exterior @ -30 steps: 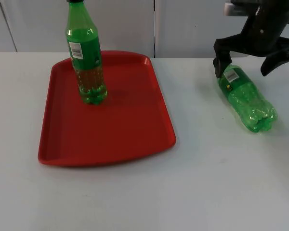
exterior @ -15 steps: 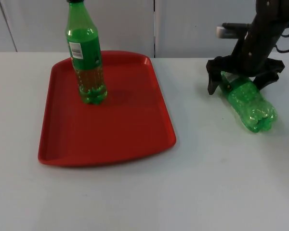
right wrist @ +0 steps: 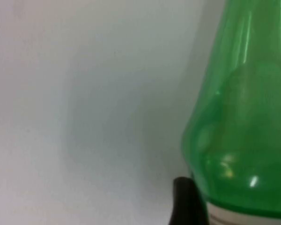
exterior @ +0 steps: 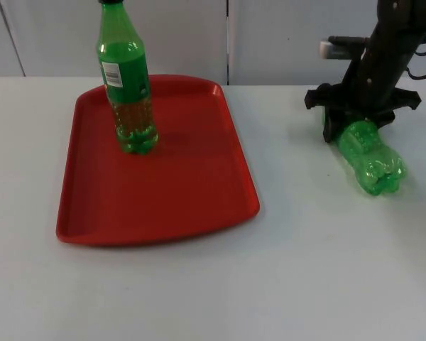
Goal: Place the bottle upright on the tray.
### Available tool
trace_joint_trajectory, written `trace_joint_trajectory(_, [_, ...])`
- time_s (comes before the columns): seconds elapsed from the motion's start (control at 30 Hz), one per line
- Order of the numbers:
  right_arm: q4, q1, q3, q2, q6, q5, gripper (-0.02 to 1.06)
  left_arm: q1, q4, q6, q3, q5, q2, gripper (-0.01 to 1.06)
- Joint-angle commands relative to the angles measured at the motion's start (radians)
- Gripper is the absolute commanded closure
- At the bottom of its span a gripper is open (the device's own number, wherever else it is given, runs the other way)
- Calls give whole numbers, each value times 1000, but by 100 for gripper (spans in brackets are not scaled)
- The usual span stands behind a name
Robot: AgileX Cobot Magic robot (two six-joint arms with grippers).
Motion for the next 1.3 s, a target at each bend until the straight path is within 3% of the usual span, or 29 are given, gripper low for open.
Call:
trace_joint_trajectory(0.0, [-5,3,0,1,2,26,84,-4,1,1,3,-1,-4,0])
trace_joint_trajectory(0.03, [-5,3,0,-4,-13,28,99,-4,1,1,3,-1,-4,0])
trace_joint_trajectory(0.1, [-5,3,0,-11,-30,31,104,-4,1,1,3,-1,-4,0])
trace_joint_trajectory(0.8, [12,14,-12,-350,-131,10,105,-4,1,1,3,-1,-4,0])
trace_joint_trajectory(1.03, [28,56,-8,-478,-199,82,105,-4,1,1,3,-1,-4,0])
trace_joint_trajectory(1.2, [28,101,84,-573,-217,56,105,-4,1,1,3,-1,-4,0])
trace_joint_trajectory(1.27, [28,131,186,-668,-232,5,105,-4,1,1,3,-1,-4,0])
